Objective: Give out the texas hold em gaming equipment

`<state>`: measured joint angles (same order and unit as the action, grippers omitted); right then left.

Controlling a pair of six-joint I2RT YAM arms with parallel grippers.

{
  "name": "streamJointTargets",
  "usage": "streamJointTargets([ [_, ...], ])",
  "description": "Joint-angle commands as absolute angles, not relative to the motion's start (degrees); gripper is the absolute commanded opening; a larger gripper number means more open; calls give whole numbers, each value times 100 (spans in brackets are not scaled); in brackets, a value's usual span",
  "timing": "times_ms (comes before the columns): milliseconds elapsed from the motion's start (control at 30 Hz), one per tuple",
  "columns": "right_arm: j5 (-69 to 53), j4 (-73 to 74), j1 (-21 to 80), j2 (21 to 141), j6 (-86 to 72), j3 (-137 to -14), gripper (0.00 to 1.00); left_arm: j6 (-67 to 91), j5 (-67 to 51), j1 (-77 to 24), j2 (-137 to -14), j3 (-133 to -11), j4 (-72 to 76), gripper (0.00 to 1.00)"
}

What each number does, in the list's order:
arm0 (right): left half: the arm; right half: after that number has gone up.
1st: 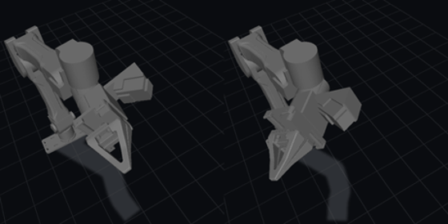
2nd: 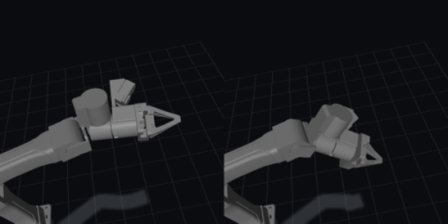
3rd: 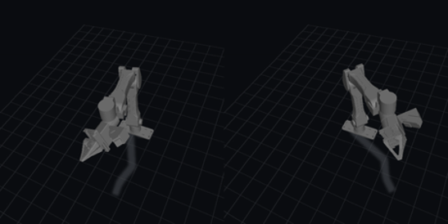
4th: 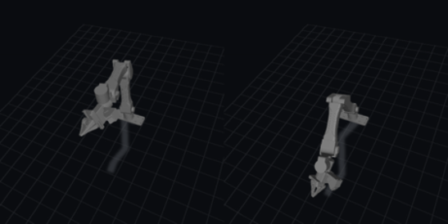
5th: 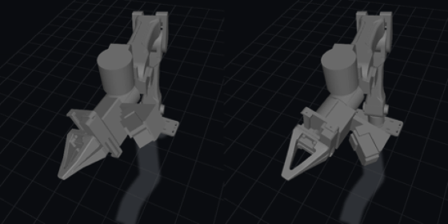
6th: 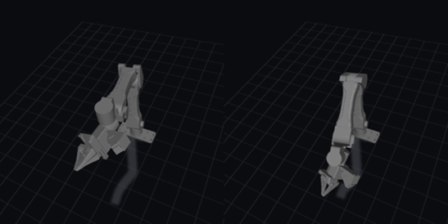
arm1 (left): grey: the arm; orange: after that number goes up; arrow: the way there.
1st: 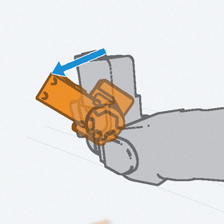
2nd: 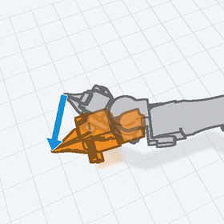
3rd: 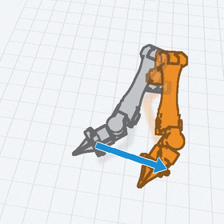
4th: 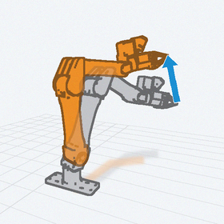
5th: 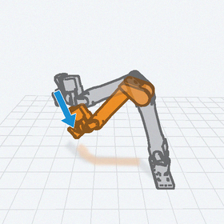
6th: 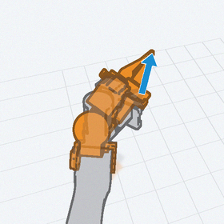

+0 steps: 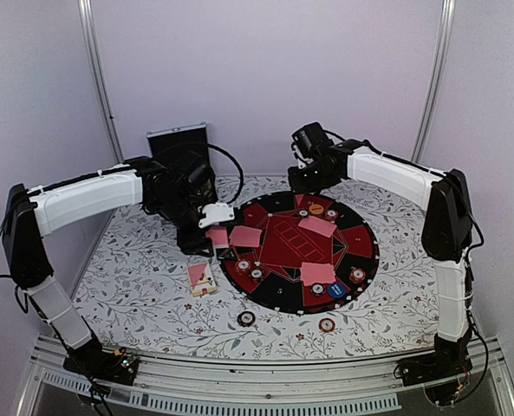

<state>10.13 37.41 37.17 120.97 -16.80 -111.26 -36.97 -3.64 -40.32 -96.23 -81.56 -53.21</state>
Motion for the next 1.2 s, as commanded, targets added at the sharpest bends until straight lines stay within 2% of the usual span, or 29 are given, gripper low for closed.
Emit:
streamJointTargets([
  [0, 2989, 4224, 4149, 12681, -803, -11649, 0, -3665, -445, -3956, -9406, -8150, -5282, 0],
  [267, 4472, 3816, 4714, 13534, 169, -12171, 0, -3673, -461, -3947, -9408, -8169, -5286, 0],
  [400, 4829, 3660, 4867, 13917, 634, -12295, 0, -3674, -483, -3951, -9404, -8169, -5302, 0],
  [800, 4266, 3461, 4884, 14353, 653, -12296, 7, -3656, -519, -3947, -9432, -8183, -5300, 0],
  [1167, 4154, 3494, 4884, 14540, 555, -12207, 10, -3647, -524, -3946, -9440, -8174, -5291, 0],
])
